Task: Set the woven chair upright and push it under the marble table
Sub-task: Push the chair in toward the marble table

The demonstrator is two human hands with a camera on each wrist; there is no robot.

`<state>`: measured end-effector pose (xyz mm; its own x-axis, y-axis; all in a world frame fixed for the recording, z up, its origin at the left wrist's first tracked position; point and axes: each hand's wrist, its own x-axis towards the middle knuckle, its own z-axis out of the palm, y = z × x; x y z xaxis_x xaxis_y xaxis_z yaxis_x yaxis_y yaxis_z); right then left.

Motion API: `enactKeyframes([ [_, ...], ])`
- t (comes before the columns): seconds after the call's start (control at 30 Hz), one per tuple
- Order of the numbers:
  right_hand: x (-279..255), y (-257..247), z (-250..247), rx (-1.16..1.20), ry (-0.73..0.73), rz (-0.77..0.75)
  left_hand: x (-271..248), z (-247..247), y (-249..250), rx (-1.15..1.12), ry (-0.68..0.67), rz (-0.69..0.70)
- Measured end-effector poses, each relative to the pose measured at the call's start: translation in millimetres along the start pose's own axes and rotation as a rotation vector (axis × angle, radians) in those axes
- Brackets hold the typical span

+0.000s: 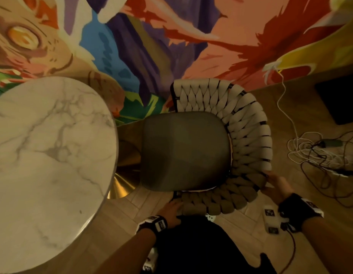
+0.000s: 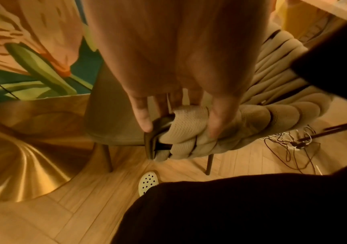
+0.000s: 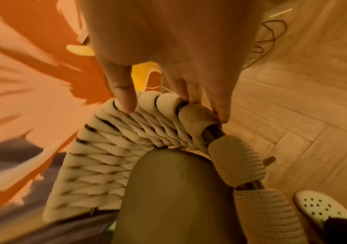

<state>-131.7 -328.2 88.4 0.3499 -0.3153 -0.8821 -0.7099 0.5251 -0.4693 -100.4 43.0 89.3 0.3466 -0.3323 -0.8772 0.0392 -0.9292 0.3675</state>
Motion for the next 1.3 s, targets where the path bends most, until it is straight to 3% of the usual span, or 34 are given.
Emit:
enactKeyframes([
  [0.07,2,-3,2,-0.006,-0.017,-0.026,24,17,-22,0.021,0.012,-0.049],
  [0.3,7,-26,33,-0.076,-0.051,-0.035,-8,-20,4,-0.061,0.140,-0.030],
  [0.67,12,-32,78,-0.117,-0.103,-0.039,-26,-36,-10,-0.120,0.133,-0.113],
  [0.97,8,-14,74,-0.233,-0.144,-0.012,-28,-31,-19,-0.176,0.140,-0.137],
  [1.07,8,-8,72,-0.227,-0.162,-0.014,-20,-23,-38,-0.447,0.228,-0.246],
  [1.17,5,-3,73,-0.185,-0.156,-0.015,-10,-13,-56,-1.041,0.487,-0.454],
  [1.23,7,2,73,-0.136,-0.143,0.018,-11,-7,-50,-1.499,0.497,-0.581],
  [1.3,7,10,73,-0.119,-0.152,0.067,-17,-1,-40,-1.733,0.446,-0.579],
])
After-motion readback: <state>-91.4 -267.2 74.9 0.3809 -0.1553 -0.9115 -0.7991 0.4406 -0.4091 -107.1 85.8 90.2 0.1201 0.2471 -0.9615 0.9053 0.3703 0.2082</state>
